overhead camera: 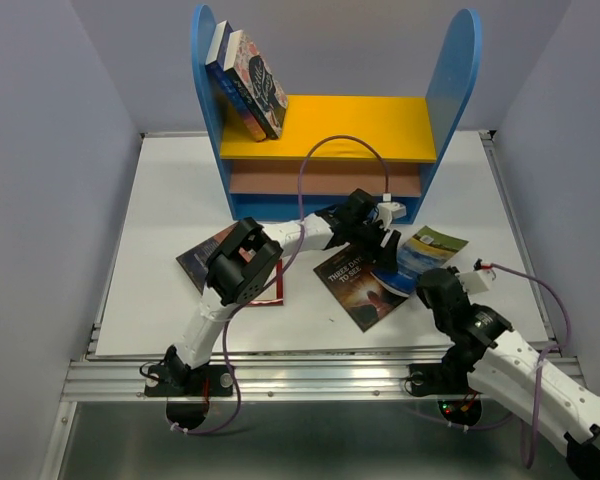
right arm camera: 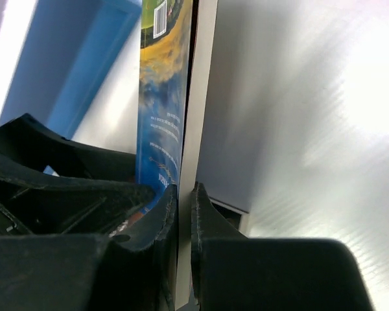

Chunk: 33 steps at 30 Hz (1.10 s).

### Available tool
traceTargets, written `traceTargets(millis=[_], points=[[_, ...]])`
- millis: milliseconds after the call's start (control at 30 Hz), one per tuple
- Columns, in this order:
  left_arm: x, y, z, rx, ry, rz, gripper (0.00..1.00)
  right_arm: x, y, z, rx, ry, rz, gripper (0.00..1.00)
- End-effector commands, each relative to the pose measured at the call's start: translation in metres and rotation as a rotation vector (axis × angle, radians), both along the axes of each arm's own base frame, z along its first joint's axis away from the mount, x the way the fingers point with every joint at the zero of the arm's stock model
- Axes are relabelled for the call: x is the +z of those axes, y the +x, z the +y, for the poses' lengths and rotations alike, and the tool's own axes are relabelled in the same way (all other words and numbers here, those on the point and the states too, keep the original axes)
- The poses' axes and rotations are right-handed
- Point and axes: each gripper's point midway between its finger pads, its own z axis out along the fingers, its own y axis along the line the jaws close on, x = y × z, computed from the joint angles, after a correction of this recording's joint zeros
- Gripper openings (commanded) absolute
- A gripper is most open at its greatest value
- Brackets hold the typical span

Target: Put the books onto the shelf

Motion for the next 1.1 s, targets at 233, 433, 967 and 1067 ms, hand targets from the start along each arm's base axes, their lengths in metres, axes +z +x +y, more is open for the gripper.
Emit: traceTargets(millis=[233, 433, 967, 1067], points=[[0.118, -0.013, 0.032, 0.1, -0.153, -0.018, 0.99, 0.118, 0.006, 0.037, 0.355, -0.046, -0.318, 0.01], [0.132, -0.027, 0.059, 0.183, -0.161, -0.024, 0.99, 0.167, -0.014, 0.046, 0.527, -0.108, -0.448, 0.01], [0.199, -0.034, 0.103, 0.249, -0.429, -0.085, 0.99, 0.242, -0.035, 0.086, 0.78, -0.064, -0.644, 0.01], [0.207, -0.041, 0.105, 0.217, -0.486, -0.083, 0.99, 0.249, -0.035, 0.093, 0.803, -0.051, -0.667, 0.01]])
